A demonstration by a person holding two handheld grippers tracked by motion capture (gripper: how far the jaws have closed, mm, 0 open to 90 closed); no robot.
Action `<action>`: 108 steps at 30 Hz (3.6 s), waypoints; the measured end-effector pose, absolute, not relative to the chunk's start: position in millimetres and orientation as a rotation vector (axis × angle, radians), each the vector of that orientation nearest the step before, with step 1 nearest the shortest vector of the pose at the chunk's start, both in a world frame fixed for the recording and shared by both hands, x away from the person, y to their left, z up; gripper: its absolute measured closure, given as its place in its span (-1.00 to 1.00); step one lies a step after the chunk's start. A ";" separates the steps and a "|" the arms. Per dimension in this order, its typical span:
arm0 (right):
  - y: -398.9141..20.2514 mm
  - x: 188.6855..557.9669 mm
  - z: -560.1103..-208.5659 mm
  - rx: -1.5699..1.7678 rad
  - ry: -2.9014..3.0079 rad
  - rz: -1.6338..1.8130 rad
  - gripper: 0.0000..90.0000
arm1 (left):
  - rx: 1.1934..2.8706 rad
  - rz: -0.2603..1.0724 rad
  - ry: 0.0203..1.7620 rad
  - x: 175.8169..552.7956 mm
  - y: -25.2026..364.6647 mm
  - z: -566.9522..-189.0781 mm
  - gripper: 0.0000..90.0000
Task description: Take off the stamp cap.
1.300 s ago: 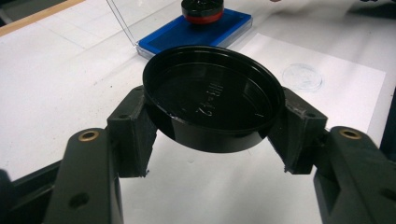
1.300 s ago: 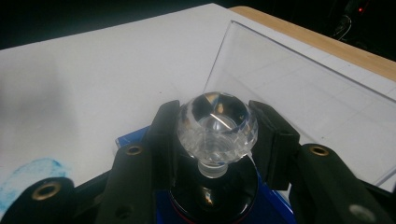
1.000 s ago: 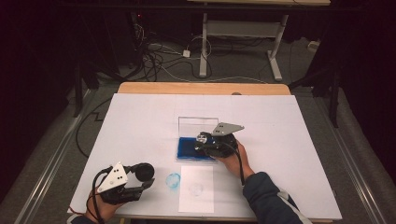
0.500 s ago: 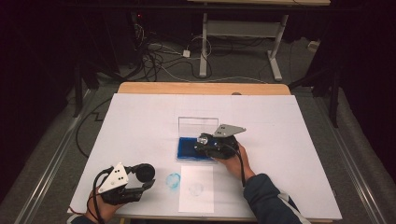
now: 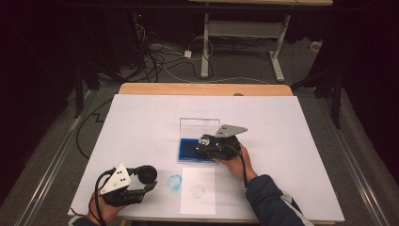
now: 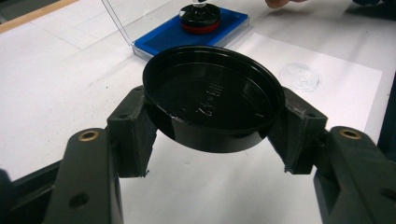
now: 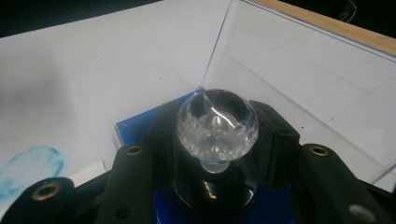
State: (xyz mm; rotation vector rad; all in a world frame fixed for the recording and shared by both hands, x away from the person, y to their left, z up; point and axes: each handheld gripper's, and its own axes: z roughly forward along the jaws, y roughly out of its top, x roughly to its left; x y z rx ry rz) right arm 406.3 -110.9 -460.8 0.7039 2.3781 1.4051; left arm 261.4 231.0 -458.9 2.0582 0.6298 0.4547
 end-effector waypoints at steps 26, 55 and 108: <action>-112.0 402.0 -448.1 0.683 2.358 1.425 0.26 | 2.055 0.451 0.631 261.9 230.6 -459.3 -0.19; -111.6 404.7 -464.4 0.708 2.374 1.435 0.26 | 2.046 0.450 0.638 262.0 231.7 -458.8 -0.19; -115.8 365.6 -421.8 0.576 2.379 1.526 0.26 | 2.043 0.447 0.643 262.6 230.5 -458.4 -0.19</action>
